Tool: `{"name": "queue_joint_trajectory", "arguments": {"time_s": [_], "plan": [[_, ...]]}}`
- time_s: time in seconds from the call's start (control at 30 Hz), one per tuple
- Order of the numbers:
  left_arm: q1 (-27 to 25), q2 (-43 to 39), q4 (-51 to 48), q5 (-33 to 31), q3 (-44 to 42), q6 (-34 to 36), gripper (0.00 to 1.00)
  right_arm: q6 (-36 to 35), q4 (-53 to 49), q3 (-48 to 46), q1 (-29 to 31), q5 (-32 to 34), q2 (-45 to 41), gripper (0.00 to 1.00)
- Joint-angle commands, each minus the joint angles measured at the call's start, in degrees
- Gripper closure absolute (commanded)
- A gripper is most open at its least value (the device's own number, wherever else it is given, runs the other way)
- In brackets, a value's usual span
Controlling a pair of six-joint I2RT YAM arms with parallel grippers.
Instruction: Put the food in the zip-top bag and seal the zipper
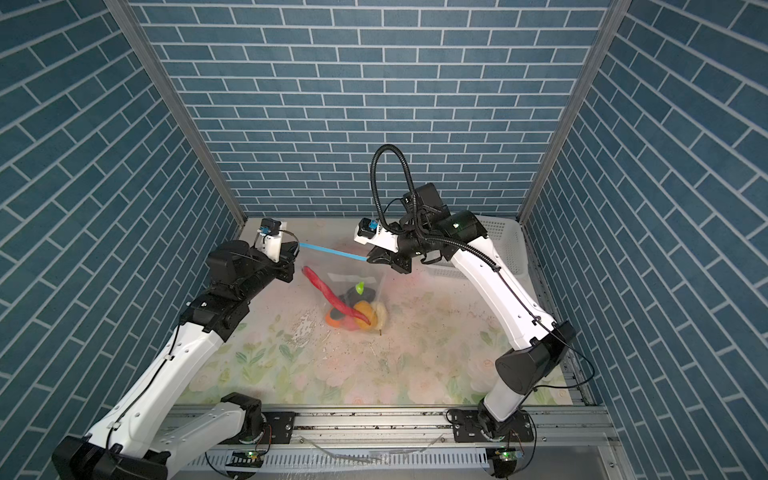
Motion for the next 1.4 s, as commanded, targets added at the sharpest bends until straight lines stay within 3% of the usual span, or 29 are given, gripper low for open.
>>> {"name": "queue_joint_trajectory", "arguments": {"time_s": [0.0,1.37], "plan": [[1.75,-0.68,0.77,-5.17,-0.37,-0.39,1.00,-0.02,-2.73,-1.03,-0.91,-0.68,-3.62,0.96],[2.46,-1.14,0.37,-3.50,-0.53,-0.49,1.00,0.37,-2.08,-2.96,-1.64,-0.57,-5.14,0.96]]}}
